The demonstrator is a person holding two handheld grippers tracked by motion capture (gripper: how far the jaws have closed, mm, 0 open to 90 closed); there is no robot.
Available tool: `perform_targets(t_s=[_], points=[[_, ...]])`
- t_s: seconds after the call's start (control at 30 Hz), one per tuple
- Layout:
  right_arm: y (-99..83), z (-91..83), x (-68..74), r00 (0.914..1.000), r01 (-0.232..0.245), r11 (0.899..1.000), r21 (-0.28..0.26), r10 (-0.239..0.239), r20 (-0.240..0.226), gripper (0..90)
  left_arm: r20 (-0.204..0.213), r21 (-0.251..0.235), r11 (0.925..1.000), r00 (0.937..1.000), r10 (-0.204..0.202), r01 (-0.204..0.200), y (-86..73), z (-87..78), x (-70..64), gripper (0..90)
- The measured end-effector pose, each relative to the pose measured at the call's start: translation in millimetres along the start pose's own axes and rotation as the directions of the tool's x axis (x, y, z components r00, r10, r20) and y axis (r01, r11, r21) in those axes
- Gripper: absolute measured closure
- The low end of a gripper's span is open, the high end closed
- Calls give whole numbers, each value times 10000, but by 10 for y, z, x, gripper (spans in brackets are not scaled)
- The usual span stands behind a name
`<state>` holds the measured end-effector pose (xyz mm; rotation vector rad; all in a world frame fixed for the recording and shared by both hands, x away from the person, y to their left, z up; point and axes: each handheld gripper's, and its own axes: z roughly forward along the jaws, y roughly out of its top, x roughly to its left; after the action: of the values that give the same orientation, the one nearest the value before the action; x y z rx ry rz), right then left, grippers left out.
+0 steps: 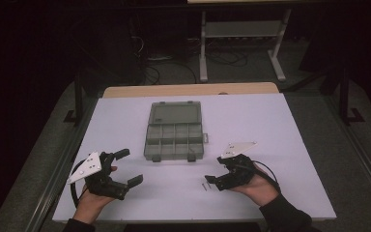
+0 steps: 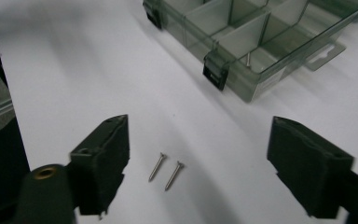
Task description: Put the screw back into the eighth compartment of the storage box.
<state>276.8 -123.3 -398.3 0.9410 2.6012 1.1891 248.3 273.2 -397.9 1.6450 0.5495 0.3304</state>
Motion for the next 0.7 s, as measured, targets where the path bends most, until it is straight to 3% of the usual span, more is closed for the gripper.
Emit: perform_targets(t_s=[0.2,0.7], points=[[-24,74,4,9998,-160,9986,511,164,-66,433,18,-3,10000,10000,-20,20,0,4,-4,0],[-69,272,67,10000,55,9882,1529,-42,-88,667,15,-83,9999,9999,-103,103,-1,12,-7,0]])
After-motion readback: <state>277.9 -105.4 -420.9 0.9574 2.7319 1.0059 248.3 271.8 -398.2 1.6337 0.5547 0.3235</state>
